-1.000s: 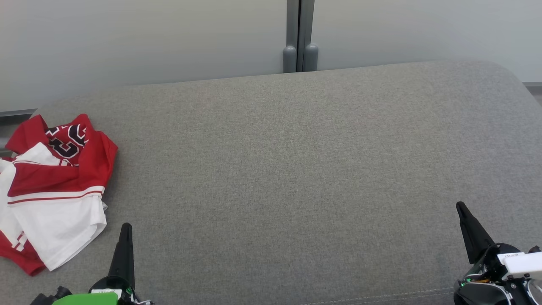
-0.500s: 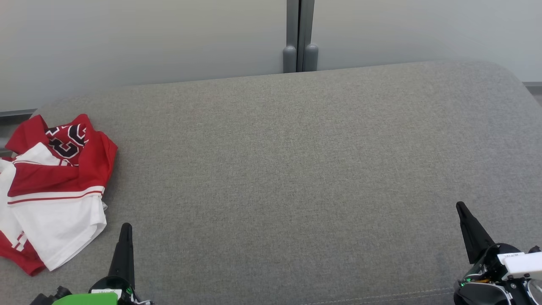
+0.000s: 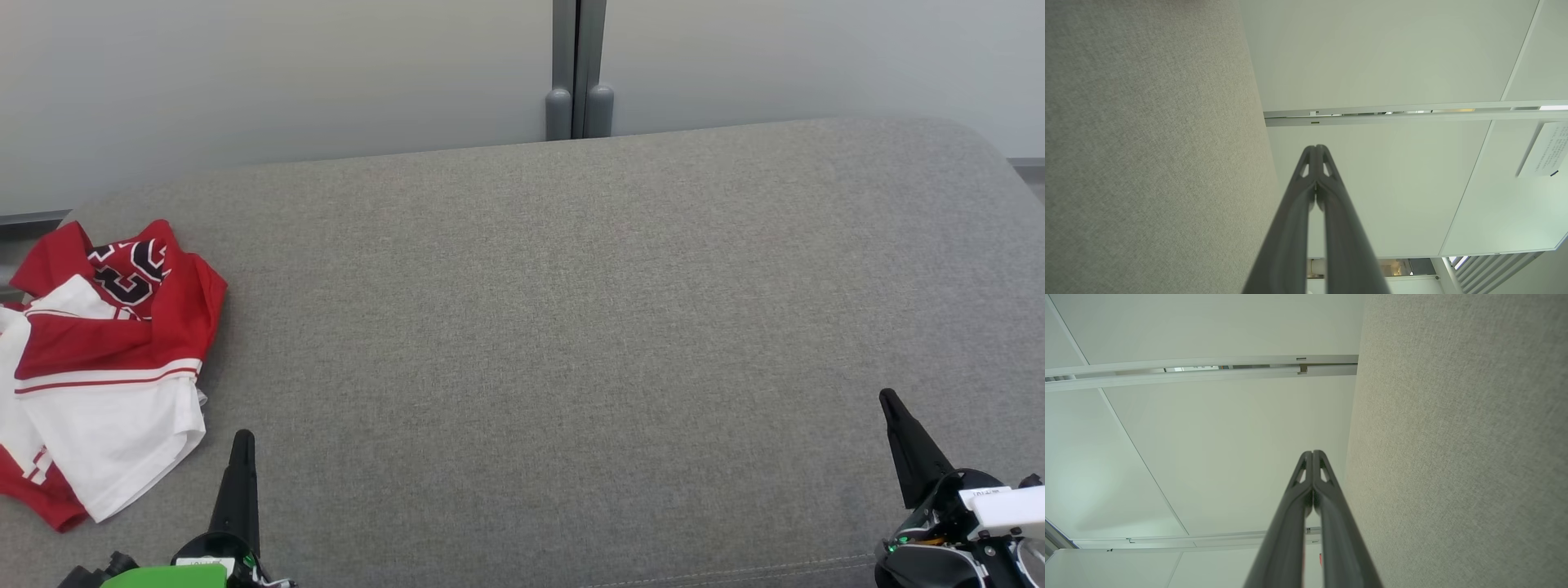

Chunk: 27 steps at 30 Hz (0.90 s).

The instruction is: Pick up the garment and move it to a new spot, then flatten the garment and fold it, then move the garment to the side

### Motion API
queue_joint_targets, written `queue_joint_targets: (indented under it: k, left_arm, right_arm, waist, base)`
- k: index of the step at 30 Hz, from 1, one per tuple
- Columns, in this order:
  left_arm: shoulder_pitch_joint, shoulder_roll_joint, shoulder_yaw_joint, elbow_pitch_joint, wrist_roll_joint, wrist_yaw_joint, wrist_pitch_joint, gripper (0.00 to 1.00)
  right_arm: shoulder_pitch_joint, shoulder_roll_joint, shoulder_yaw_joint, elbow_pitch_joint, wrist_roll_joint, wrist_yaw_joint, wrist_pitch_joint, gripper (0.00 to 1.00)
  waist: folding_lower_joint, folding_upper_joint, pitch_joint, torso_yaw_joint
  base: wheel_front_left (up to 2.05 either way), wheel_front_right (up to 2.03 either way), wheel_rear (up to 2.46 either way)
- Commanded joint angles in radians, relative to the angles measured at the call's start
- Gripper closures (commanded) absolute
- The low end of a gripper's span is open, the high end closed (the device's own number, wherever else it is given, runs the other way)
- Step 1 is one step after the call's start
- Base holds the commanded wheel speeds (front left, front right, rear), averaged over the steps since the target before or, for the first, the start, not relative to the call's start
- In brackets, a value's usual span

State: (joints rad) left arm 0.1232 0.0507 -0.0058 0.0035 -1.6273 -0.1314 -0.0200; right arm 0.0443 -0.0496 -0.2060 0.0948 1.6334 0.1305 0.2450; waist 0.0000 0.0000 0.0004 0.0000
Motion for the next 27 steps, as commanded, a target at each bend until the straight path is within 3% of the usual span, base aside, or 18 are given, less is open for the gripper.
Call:
queue_joint_targets:
  k: [1, 23, 24, 27]
  left_arm:
    - [0.011, -0.001, 0.003, -0.003, 0.003, -0.003, 0.001, 1.0]
    - [0.011, -0.001, 0.003, -0.003, 0.003, -0.003, 0.001, 1.0]
    - [0.0, 0.0, 0.0, 0.0, 0.0, 0.0, 0.001, 0.0]
    - [-0.002, -0.002, -0.002, 0.026, 0.0, 0.0, 0.0, 0.0]
  right_arm:
    - [0.01, -0.001, -0.002, -0.004, 0.001, 0.0, 0.002, 1.0]
    - [0.01, -0.001, -0.002, -0.004, 0.001, 0.0, 0.002, 1.0]
    - [0.0, 0.0, 0.0, 0.0, 0.0, 0.0, 0.0, 0.0]
    - [0.002, 0.008, 0.002, 0.023, -0.001, 0.0, -0.002, 0.0]
  waist:
    - [0.0, 0.0, 0.0, 0.0]
    - [0.0, 0.0, 0.0, 0.0]
    - [0.0, 0.0, 0.0, 0.0]
    - [0.0, 0.0, 0.0, 0.0]
  base:
    - [0.0, 0.0, 0.0]
    - [0.0, 0.0, 0.0]
    - [0.0, 0.0, 0.0]
    - [0.0, 0.0, 0.0]
